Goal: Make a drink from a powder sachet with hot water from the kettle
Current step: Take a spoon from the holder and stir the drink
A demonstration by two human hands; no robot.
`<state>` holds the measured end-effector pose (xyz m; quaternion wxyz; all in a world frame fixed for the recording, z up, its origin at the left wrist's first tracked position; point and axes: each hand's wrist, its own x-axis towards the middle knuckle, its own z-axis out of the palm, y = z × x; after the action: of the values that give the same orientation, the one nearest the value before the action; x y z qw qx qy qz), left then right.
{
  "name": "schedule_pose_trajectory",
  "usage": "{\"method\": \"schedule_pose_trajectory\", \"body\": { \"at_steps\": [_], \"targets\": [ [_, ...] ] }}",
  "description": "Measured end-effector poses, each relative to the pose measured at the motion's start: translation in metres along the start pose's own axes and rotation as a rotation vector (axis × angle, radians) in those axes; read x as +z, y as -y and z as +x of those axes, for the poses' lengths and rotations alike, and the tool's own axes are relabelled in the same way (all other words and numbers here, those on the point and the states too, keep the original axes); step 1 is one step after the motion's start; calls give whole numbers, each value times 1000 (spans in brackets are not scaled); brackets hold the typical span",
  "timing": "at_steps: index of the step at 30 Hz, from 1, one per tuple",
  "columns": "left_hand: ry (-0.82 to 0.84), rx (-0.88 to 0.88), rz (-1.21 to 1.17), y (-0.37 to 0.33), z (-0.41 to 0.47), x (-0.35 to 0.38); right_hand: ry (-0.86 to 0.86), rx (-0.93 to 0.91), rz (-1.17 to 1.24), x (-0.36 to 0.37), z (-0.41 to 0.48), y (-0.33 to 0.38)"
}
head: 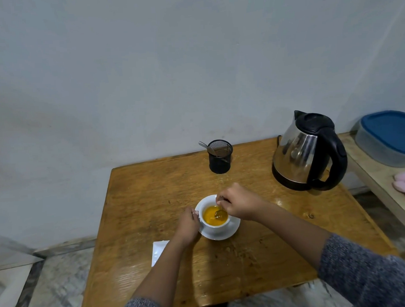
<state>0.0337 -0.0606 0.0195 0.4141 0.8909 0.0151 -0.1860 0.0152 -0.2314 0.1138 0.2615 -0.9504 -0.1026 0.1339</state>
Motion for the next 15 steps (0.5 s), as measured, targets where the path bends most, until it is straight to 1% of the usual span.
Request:
{"method": "schedule_pose_trajectory", "body": {
  "at_steps": [3,6,11,15],
  "targets": [
    [-8,-11,-19,0,-1,1,14,-18,21,3,0,4],
    [-3,-10,-22,0,1,0,-11,-25,45,11,2,10],
    [1,-4,-36,3,3,0,-92,52,120,13,11,14],
    [15,6,-36,3,3,0,-87,96,80,6,13,6]
  ]
}}
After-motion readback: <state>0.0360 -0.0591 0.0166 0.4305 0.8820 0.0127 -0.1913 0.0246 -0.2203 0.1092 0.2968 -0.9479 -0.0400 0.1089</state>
